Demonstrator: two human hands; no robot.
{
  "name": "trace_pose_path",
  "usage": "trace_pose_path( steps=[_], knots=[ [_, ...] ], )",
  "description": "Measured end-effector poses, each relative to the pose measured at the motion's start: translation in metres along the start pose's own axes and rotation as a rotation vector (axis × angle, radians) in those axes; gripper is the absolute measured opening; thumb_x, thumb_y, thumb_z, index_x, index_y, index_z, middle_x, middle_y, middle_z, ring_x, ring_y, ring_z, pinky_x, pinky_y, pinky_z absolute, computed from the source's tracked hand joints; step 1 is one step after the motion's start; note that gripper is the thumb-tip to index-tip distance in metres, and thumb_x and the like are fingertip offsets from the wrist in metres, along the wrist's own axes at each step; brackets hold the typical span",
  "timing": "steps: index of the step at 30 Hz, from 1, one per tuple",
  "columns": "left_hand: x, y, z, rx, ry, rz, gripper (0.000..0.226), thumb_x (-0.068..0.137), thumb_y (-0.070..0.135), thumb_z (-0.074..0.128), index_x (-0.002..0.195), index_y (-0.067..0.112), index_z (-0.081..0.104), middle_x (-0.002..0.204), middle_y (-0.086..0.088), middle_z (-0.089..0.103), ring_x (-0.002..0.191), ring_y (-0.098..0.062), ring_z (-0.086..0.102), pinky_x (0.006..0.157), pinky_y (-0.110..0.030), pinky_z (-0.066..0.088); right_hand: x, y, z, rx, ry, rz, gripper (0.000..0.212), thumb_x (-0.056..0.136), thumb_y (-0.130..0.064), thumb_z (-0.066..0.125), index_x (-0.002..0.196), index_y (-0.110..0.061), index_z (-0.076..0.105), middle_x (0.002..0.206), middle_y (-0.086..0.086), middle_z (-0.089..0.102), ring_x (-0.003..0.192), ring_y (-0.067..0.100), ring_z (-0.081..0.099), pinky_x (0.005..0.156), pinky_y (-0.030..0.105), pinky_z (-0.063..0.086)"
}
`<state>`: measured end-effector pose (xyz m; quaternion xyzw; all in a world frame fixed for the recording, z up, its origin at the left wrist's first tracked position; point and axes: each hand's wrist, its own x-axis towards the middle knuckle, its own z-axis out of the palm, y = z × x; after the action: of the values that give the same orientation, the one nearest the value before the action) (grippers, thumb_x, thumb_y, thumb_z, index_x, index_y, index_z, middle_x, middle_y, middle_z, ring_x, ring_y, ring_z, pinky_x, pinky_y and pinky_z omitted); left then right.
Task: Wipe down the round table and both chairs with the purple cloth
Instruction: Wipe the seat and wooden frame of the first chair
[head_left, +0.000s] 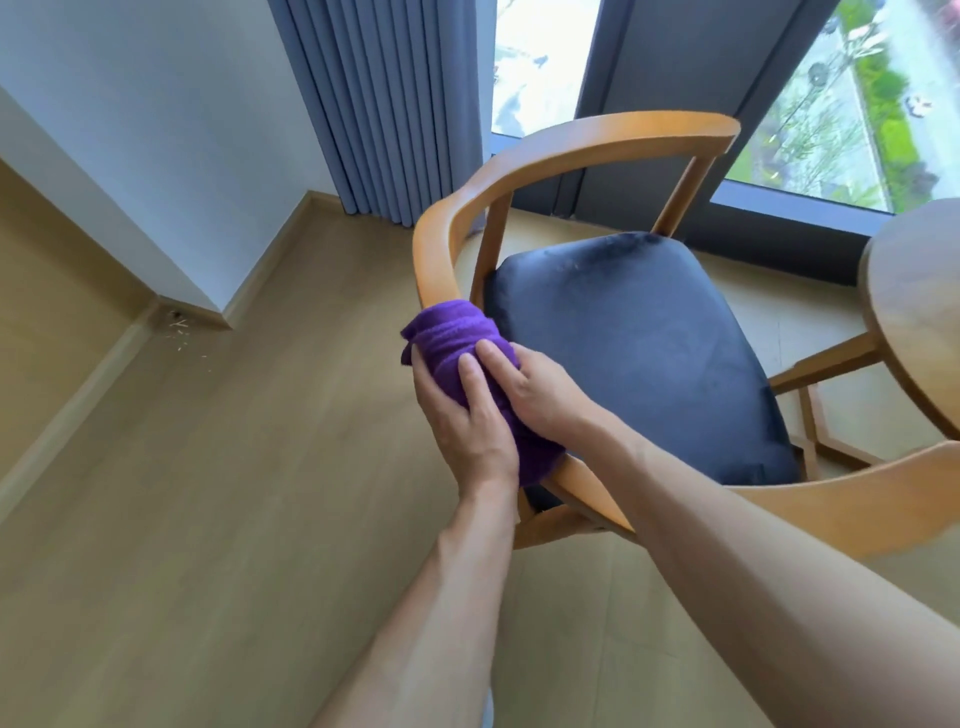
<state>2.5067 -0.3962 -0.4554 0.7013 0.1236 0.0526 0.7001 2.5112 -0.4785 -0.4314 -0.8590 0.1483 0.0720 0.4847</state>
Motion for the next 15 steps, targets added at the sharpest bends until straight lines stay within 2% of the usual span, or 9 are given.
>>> trace_pose_path(
  steps=[3, 8, 11, 15],
  knots=[
    [-0.032, -0.014, 0.004, -0.057, 0.064, -0.061, 0.06, 0.095, 0.041, 0.047, 0.151, 0.02, 0.036, 0.146, -0.003, 0.05, 0.132, -0.02, 0.05, 0.112, -0.046, 0.039, -0.019, 0.015, -0.011, -0.099, -0.073, 0.017, 0.061, 0.095, -0.066, 0.036, 0.091, -0.013, 0.066, 0.089, 0.0, 0.072, 0.085, 0.019, 0.065, 0.089, 0.04, 0.051],
    [-0.091, -0.024, 0.02, -0.162, 0.106, -0.324, 0.052, 0.103, 0.038, 0.046, 0.151, 0.03, 0.03, 0.145, -0.004, 0.052, 0.129, -0.026, 0.054, 0.11, -0.047, 0.042, -0.055, 0.03, -0.041, -0.432, -0.191, -0.007, 0.057, 0.096, -0.064, 0.04, 0.082, -0.012, 0.061, 0.082, 0.002, 0.066, 0.075, 0.022, 0.058, 0.073, 0.038, 0.047],
    [-0.13, -0.022, 0.029, -0.106, 0.115, -0.4, 0.053, 0.103, 0.04, 0.044, 0.152, 0.028, 0.028, 0.146, -0.005, 0.051, 0.128, -0.03, 0.054, 0.108, -0.045, 0.042, -0.084, 0.044, -0.06, -0.583, -0.179, -0.041, 0.056, 0.096, -0.064, 0.041, 0.084, -0.012, 0.057, 0.082, 0.002, 0.063, 0.076, 0.024, 0.056, 0.071, 0.039, 0.046],
    [-0.177, -0.012, 0.048, -0.029, 0.182, -0.45, 0.054, 0.104, 0.035, 0.044, 0.154, 0.02, 0.027, 0.148, -0.011, 0.047, 0.13, -0.035, 0.05, 0.109, -0.043, 0.039, -0.122, 0.068, -0.084, -0.683, -0.084, -0.097, 0.047, 0.095, -0.063, 0.044, 0.084, -0.017, 0.045, 0.077, -0.002, 0.054, 0.075, 0.025, 0.051, 0.065, 0.036, 0.038]
  ],
)
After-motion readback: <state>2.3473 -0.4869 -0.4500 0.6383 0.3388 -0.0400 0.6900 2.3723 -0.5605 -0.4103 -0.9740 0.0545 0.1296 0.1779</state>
